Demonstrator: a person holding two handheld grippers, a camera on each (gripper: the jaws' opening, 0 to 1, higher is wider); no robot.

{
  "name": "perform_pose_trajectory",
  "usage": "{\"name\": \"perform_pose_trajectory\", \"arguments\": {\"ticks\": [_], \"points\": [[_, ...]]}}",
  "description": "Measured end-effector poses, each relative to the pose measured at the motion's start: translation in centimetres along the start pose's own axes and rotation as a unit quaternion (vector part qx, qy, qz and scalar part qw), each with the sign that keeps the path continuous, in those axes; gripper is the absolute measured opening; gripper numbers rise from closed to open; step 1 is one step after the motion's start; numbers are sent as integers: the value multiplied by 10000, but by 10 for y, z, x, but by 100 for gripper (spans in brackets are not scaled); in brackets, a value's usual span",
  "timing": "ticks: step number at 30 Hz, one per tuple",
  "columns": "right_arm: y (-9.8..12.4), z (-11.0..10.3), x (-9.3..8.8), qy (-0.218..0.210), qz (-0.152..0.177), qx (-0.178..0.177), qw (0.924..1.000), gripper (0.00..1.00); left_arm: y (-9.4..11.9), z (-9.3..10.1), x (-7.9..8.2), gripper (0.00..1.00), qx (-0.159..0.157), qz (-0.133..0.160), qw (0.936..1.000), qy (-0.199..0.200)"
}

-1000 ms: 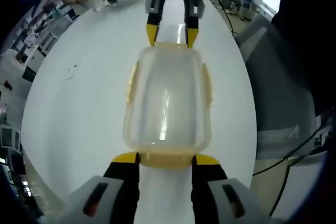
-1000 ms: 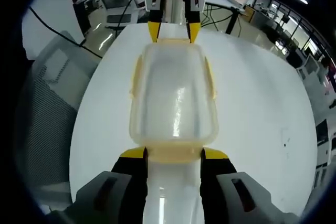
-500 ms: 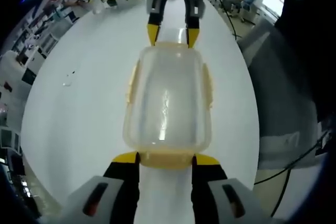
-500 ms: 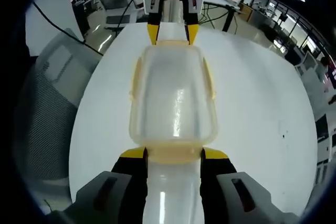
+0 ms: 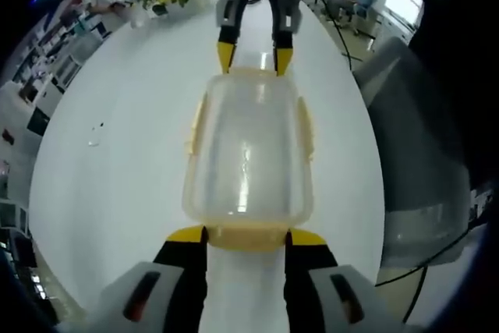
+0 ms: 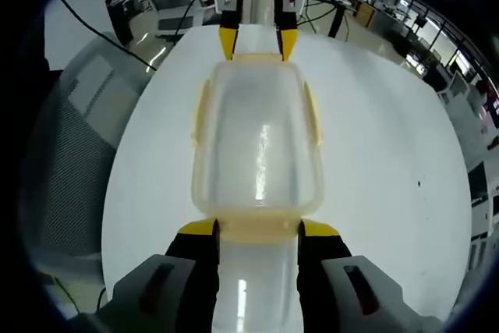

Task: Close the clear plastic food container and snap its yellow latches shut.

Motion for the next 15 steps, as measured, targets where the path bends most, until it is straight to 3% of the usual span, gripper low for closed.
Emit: {"name": "perform_pose_trajectory", "arguments": {"ticks": [15], "points": [[13,-4,-21,-47,34,44,10000,35,-9,4,20,33,-47,86,10000,18]]}}
Point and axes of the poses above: the point that each gripper's makers call its tool centre point, and the gripper's own axes: y roughly backward along the fingers, z roughly to its right, x roughly out of its top, the point moved 6 cm from there along y, roughly backward along the fingers, and after that the axes turned 6 degrees about -x, right-handed, at the moved point
